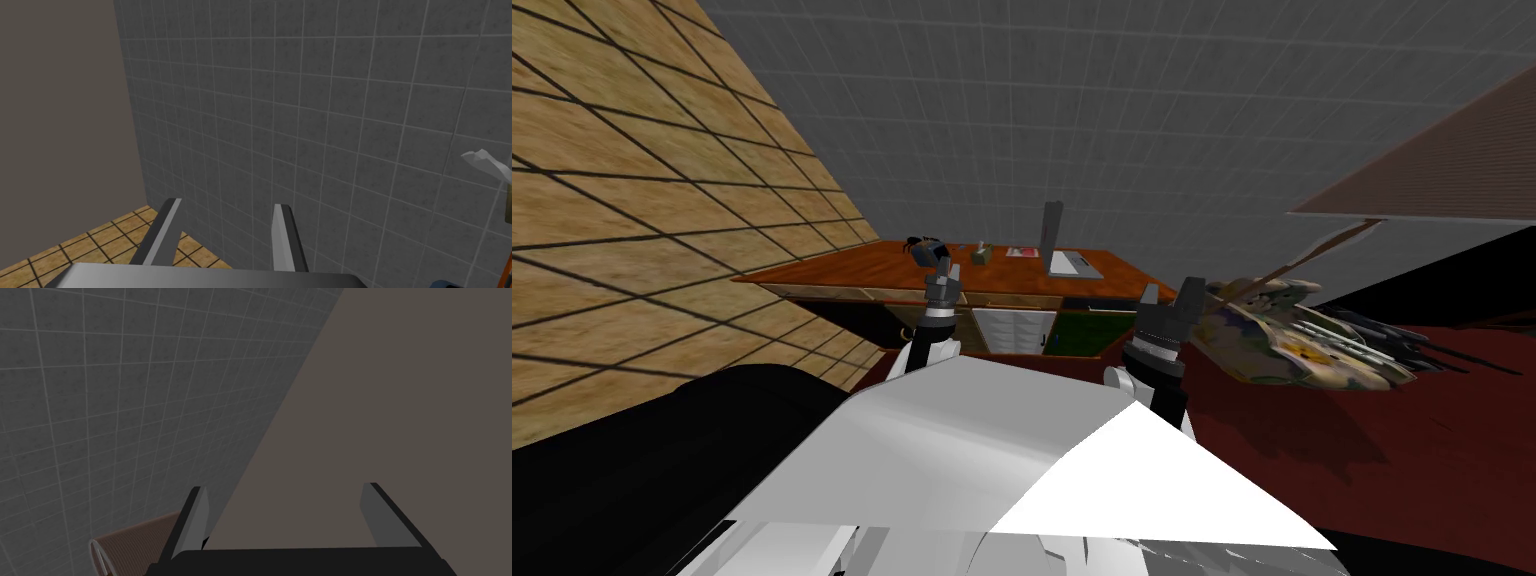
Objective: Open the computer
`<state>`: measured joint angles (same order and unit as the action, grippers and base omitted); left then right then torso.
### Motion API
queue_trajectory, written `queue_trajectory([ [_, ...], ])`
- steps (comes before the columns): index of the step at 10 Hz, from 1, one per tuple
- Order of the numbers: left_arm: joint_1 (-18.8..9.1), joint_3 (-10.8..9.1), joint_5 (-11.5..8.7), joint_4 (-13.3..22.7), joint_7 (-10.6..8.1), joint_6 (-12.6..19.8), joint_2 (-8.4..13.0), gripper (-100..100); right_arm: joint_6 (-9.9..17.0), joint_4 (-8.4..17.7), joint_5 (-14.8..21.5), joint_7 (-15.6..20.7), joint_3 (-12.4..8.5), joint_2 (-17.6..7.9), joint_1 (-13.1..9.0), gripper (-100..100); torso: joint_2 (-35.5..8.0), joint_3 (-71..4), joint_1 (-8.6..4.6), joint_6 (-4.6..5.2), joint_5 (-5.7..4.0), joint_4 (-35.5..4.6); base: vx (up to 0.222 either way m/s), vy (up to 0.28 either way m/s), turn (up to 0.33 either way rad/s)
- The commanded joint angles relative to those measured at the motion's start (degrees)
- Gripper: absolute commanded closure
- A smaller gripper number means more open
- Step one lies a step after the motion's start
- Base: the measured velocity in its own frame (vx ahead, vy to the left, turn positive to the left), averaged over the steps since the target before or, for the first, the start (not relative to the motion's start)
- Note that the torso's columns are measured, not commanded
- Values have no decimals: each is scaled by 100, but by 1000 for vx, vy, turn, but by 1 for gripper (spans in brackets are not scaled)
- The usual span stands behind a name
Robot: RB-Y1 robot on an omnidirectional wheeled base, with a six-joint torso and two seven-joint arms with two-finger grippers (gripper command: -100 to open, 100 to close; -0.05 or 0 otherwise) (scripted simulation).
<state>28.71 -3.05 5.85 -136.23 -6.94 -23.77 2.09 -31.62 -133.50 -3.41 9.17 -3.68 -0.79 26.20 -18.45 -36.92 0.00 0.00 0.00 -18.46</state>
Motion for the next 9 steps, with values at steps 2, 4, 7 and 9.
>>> queue_trajectory([
  [2, 0, 0, 0, 0, 0, 0, 0, 0, 0, 0, 0, 0, 0, 0, 0, 0, -847, -1689, 0, 0, 0, -846, 0, 0, 0],
  [4, 0, 0, 0, 0, 0, 0, 0, 0, 0, 0, 0, 0, 0, 0, 0, 0, -1693, -3381, 0, 0, 0, -1692, 0, 0, 0],
  [7, 0, 1, 0, 2, 0, 1, 0, 0, 43, 93, 90, 3, -108, -482, -64, -100, -2371, -4729, 5, 0, 2, -2362, -28, 20, 62],
  [9, 0, 1, 0, 3, 0, 1, -1, 0, 90, 190, 187, 8, -220, -831, -127, -100, -2387, -4760, 6, 0, 2, -2383, -50, 46, 94],
])
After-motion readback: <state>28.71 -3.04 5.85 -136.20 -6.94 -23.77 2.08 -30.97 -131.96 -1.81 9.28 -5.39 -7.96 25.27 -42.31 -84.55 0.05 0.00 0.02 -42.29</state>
